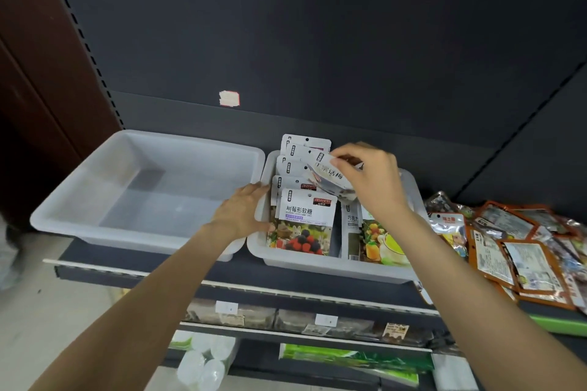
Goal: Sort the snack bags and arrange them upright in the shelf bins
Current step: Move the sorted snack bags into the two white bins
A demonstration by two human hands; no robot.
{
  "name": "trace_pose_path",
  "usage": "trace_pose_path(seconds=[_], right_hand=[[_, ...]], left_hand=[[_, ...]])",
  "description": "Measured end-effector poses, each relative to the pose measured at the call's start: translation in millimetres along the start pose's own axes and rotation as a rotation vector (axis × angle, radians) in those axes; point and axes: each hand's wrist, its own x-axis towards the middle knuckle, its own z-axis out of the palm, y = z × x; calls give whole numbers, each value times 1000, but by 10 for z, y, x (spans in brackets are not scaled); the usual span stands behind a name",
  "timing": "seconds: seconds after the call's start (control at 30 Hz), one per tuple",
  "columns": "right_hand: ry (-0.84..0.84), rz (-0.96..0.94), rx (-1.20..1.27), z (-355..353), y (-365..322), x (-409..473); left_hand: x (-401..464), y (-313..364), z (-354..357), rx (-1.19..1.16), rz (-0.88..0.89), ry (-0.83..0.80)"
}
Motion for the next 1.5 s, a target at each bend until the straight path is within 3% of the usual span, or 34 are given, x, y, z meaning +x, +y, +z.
trace_pose_path(seconds=[0.23,0.57,0.97,1.23,1.37,1.5], right_hand=[[89,-69,5,43,-63,77],[126,-104,-60,10,-101,161],[-241,28,-111,309,-103,27],[-565,177,-131,688,211,-118],[-468,162,-107,560,328,-216],[-307,196,-130,200,562,-419]], left_hand=[[10,-62,29,-91,41,23],[26,-51,-2,-14,34,7],[19,-18,-7,53,13,-5],[3,47,-57,-85,-52,30],[-60,300,-102,-51,-87,223],[-101,789,-74,-26,58,287]])
